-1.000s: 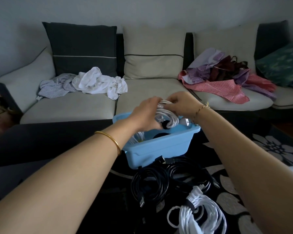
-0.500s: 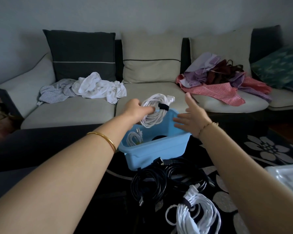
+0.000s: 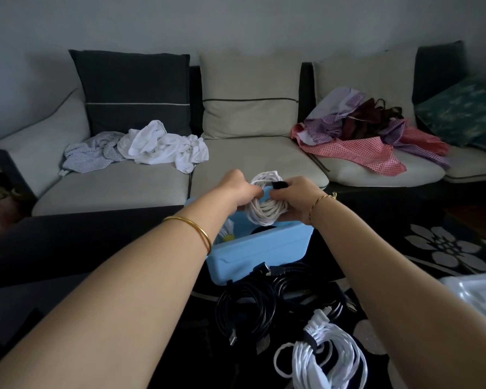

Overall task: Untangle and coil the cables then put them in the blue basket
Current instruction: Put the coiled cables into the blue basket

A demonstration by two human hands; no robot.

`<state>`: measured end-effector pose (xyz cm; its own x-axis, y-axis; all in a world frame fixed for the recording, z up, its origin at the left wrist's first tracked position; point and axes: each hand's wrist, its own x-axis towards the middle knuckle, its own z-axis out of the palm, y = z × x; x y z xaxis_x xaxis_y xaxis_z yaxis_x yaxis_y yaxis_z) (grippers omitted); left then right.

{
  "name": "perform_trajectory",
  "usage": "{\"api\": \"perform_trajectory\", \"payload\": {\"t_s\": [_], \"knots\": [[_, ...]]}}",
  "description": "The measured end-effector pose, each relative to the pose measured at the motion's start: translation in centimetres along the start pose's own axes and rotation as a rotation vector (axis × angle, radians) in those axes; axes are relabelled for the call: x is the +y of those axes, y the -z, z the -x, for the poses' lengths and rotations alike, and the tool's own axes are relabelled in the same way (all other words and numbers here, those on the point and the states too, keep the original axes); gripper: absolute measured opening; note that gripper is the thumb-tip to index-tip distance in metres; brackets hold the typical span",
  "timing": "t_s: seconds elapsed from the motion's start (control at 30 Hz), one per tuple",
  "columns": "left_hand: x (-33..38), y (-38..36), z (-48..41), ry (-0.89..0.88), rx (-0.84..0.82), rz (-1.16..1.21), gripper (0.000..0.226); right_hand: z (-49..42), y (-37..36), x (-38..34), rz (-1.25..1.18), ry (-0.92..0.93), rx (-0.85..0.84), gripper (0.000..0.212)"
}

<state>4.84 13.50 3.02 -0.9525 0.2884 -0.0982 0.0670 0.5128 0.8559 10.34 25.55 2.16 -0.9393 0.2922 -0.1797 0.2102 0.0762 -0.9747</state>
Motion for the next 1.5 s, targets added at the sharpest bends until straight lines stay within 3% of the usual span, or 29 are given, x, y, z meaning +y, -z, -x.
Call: {"api": "perform_trajectory", "payload": {"t_s": [0.1, 0.2, 0.27, 0.33, 0.47, 0.53, 0.6, 0.77, 0.87, 0.97, 1.03, 1.13, 1.27, 1.33, 1.43, 1.5], "knots": [[-0.8, -0.6, -0.5, 0.099, -0.063, 0.049, 0.034, -1.0, 0.4, 0.0, 0.195, -0.029, -0.01, 0.026], [-2.2, -1.6, -1.5, 0.228, -0.108, 0.099, 0.038, -1.5, 0.5, -0.7, 0.761, -0.013, 0.01, 0.027], [-2.5, -2.4, -1.7, 0.298, -0.169, 0.106, 0.021, -2.3, 0.3, -0.9, 1.01, -0.027, -0.006, 0.039], [-2.6, -3.0, -1.9, 0.349, -0.247, 0.088, 0.021, -3.3, 0.0, -0.7, 1.18, -0.02, -0.01, 0.044], [-2.7, -2.9, -2.4, 0.297, -0.291, -0.087, 0.015, -4.8, -0.5, 0.9, 1.387, -0.004, -0.008, 0.019], [-3.2, -2.1, -2.8, 0.246, -0.258, -0.139, 0.023, -5.5, -0.8, 1.8, 1.386, -0.034, -0.035, 0.014], [-3.5, -0.8, -3.0, 0.186, -0.207, -0.143, 0.028, -5.7, -1.1, 2.0, 1.4, -0.06, -0.061, 0.033], [-3.2, 2.8, -0.4, 0.005, -0.173, -0.251, 0.008, -4.0, -1.1, 1.0, 1.491, -0.008, -0.1, 0.04], [-2.6, 3.3, 2.5, -0.111, -0.359, -0.366, 0.014, -1.9, -0.2, -0.3, 1.407, 0.131, 0.049, 0.02], [-2.4, 2.4, 4.9, -0.213, -0.473, -0.635, 0.026, 1.4, 1.8, -1.1, 1.096, 0.259, 0.294, 0.027], [-2.7, 1.7, 5.5, -0.294, -0.388, -0.75, 0.03, 4.0, 2.6, -0.5, 0.936, 0.307, 0.386, 0.026], [-3.3, 1.4, 6.5, -0.347, -0.289, -0.793, 0.032, 7.6, 2.4, 1.5, 0.963, 0.263, 0.422, 0.016], [-4.1, 1.7, 7.4, -0.357, -0.202, -0.857, 0.029, 8.8, 2.0, 4.7, 1.198, -0.024, 0.272, 0.021], [-4.5, 1.5, 8.3, -0.41, -0.07, -0.94, 0.03, 8.4, 2.2, 6.7, 1.199, -0.14, 0.179, 0.017], [-4.6, 0.7, 11.2, -0.551, 0.262, -0.908, 0.014, 7.5, 2.3, 9.1, 1.154, -0.218, 0.097, 0.007], [-5.2, 0.2, 12.7, -0.47, 0.282, -0.979, 0.018, 7.2, 2.3, 9.8, 1.108, -0.24, 0.099, 0.008]]}}
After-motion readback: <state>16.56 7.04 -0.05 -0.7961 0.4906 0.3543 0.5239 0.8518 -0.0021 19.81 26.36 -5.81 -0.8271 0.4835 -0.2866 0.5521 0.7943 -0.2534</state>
